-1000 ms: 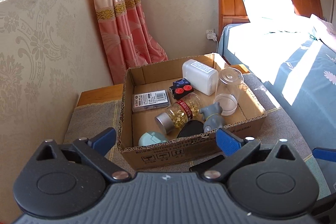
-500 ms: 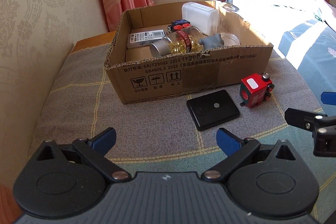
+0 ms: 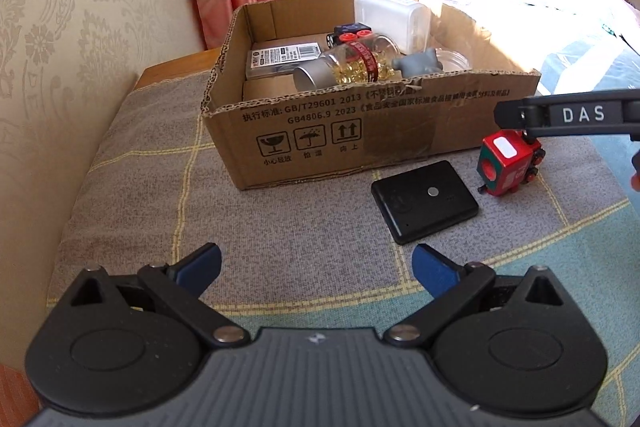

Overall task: Organize rigid objects
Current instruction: 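Withdraw both tools from the box toward the black case and red train, then lower the left tool onto the black case while the right approaches the red train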

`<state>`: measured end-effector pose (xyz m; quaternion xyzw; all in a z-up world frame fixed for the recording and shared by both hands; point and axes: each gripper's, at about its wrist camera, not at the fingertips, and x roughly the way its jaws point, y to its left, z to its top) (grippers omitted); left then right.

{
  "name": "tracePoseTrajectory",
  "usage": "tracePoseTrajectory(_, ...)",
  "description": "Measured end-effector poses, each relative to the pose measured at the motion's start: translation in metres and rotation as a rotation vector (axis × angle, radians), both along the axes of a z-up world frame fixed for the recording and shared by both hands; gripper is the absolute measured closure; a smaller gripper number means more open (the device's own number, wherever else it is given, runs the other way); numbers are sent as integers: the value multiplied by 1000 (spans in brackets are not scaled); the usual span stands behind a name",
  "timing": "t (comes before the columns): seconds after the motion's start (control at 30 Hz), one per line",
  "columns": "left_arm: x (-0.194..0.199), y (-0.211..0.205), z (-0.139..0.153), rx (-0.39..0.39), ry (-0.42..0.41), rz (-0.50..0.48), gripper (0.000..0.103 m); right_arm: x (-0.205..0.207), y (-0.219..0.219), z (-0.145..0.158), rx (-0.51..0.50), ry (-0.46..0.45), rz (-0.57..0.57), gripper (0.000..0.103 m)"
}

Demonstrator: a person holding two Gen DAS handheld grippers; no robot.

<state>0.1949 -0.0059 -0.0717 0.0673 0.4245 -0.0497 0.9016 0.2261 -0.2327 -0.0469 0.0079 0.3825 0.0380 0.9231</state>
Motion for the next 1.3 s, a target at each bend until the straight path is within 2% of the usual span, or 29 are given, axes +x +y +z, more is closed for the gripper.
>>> tracePoseTrajectory(0.1,1,3,-2,-3,5,0,2,4,0,-7,-17,10,5,0)
tracePoseTrajectory(0.17,1,6,-3,-11,7,2,2,1,-3,-8,6,15,11,0)
tracePoseTrajectory(0.37,0,8,-4,-32,6,-5,2,-26,-12,-6,18,33,12,0)
tracePoseTrajectory(0.47,-3,10,-3,-38,3,-6,2,-38,-11,-6,-15,52,12,0)
tracePoseTrajectory(0.57,-4,11,-1,-42,-3,-3,2,-45,-7,1,-35,21,32,0)
tracePoseTrajectory(0.7,-7,13,1,-47,-5,6,2,-28,4,12,-54,-19,49,0)
tracePoseTrajectory(0.8,-9,14,3,-47,-9,9,2,-5,12,6,-89,-18,48,0)
tracePoseTrajectory(1.03,-8,11,3,-51,-6,-3,2,12,7,-6,-52,5,19,0)
tracePoseTrajectory(1.3,-7,9,3,-54,-10,-6,2,-22,4,-10,-95,41,61,0)
